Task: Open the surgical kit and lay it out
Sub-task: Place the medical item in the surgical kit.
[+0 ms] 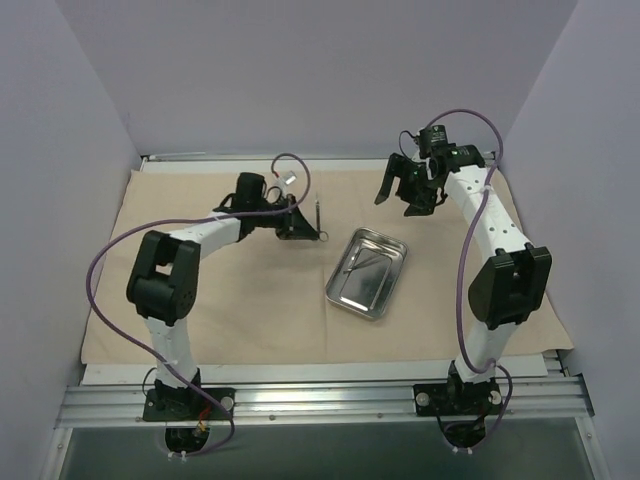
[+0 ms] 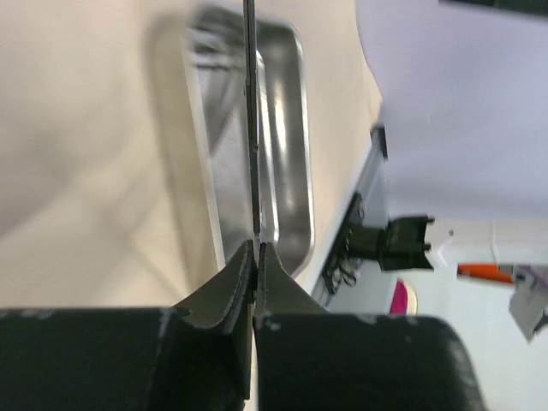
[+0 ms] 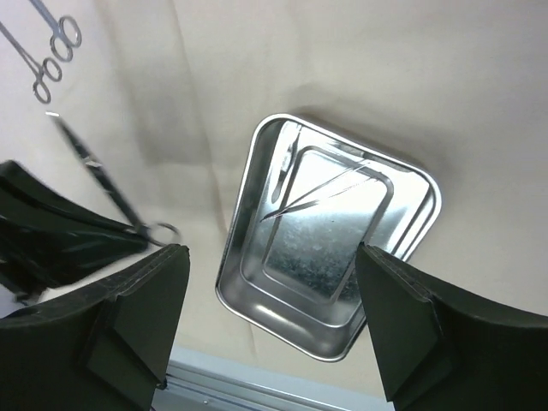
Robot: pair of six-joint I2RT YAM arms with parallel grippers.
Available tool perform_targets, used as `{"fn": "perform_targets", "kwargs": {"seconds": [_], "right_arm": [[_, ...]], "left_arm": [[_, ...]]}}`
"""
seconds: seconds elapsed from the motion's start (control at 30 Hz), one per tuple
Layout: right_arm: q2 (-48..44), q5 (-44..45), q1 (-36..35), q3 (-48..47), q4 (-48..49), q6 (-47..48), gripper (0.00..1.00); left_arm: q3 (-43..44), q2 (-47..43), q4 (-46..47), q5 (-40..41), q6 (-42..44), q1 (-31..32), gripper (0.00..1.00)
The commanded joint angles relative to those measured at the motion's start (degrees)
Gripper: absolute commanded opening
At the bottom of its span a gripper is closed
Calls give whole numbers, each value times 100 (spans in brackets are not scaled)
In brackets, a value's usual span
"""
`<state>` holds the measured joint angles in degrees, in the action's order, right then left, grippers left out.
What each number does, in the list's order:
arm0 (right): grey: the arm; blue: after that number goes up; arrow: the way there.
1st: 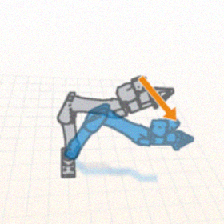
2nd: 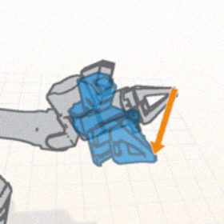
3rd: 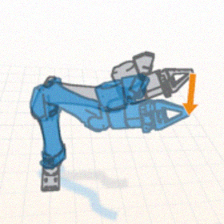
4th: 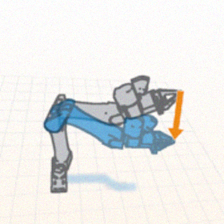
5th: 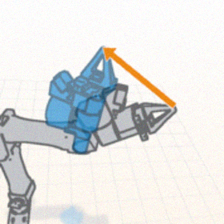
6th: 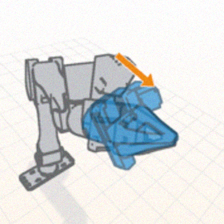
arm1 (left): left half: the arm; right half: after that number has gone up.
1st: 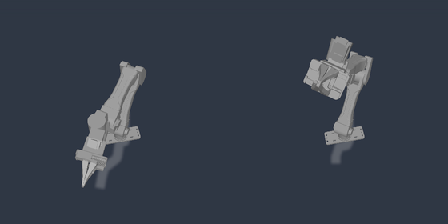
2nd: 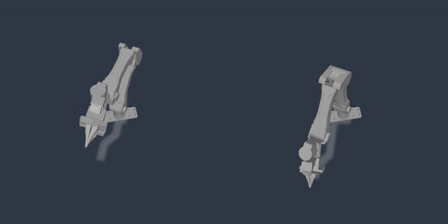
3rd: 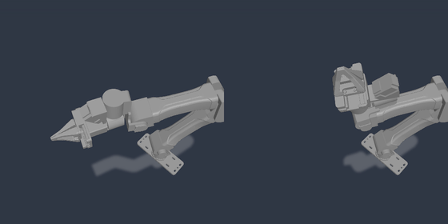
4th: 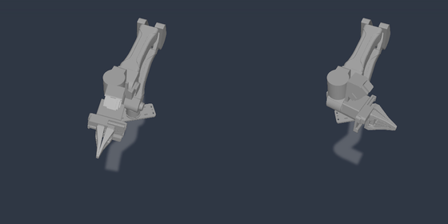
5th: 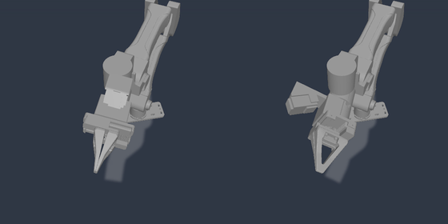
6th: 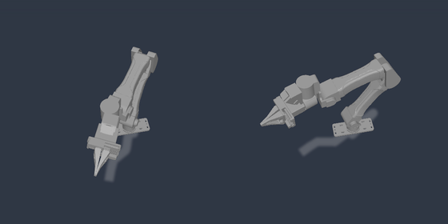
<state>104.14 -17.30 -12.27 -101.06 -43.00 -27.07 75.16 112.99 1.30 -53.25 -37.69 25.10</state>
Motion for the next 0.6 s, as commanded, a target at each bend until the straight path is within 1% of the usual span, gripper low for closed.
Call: {"fn": "perform_targets", "kwargs": {"seconds": [0.0, 0.03, 0.07, 0.1, 0.13, 0.3, 0.37, 0.57], "right_arm": [[-324, 69, 164, -90, -331, 96, 80], [-341, 51, 181, 23, -331, 114, 80], [-359, 25, 199, 68, -305, 140, 80], [-376, -19, 199, 112, -296, 149, 80], [-385, -36, 199, 199, -288, 149, 80], [-368, -168, 199, 341, -252, 149, 80], [-368, -160, 199, 358, -279, 167, 80], [-324, -195, 225, 437, -323, 228, 80]], "left_arm": [[-167, -803, -121, 368, 288, -795, 2], [-307, -866, -121, 395, 297, -1153, 2], [-369, -910, -104, 430, 271, -1339, 2], [-396, -928, -217, 447, 289, -1524, 2], [-335, -884, -435, 448, 332, -1883, 2], [-80, -384, -867, 447, 429, -2710, 2], [103, -252, -947, 500, 456, -2905, 2], [517, 241, -1159, 825, 500, -3125, 2]]}}
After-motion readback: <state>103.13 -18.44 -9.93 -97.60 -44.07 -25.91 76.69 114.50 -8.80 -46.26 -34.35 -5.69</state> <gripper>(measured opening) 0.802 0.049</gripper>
